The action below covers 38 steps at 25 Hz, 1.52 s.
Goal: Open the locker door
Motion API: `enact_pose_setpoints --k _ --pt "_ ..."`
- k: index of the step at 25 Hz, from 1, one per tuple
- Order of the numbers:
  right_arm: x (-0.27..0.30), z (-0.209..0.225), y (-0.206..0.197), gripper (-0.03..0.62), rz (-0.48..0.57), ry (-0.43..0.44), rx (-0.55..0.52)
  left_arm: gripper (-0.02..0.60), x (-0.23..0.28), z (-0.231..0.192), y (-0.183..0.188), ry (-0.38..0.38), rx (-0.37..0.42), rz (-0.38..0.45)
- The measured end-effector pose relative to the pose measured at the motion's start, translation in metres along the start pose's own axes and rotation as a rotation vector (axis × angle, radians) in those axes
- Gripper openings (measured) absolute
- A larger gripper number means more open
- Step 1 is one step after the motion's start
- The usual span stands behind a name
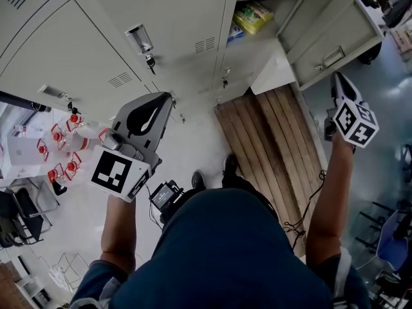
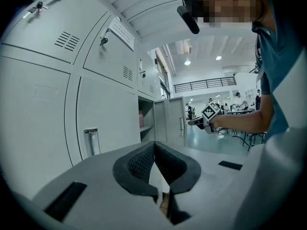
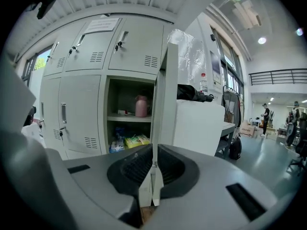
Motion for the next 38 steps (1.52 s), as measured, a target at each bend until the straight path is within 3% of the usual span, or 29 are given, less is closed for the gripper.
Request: enact_pose_setpoints --k 5,14,21,27,31,38 --pt "-0.033 -0.018 0.011 0.057 0.059 0.045 0.027 0.017 -0.007 0.002 0.011 -0.016 0.031 0.022" --pt "-0.104 -0.071 0.054 0.052 0.210 0.263 0.023 0.017 -0.012 0.012 0.029 -0.060 0.057 0.061" --pt "-0.147 -0.104 0.067 0.048 0.262 0.371 0.020 0.017 -0.020 0.022 0.039 -0.098 0.053 0.084" --pt "-0.173 -0.124 0.066 0.038 0.270 0.434 0.002 0.017 -0.028 0.027 0.043 -0.103 0.070 0.083" --pt "-0.184 -0.136 0.062 0.035 0.262 0.440 -0.062 0.017 -0.033 0.028 0.043 -0.101 0.086 0.080" --pt "-0.192 -0.139 0.054 0.035 0.245 0.442 -0.059 0.017 -0.038 0.032 0.041 -0.107 0.093 0.080"
Point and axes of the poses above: the fingertips, and each gripper's own axes: x forward along the fingers, z to its right, y out of its top, the point moved 8 cm from there along -x, backward along the fingers, and after that the axes turned 3 degrees about -z, right-handed, at the moved point
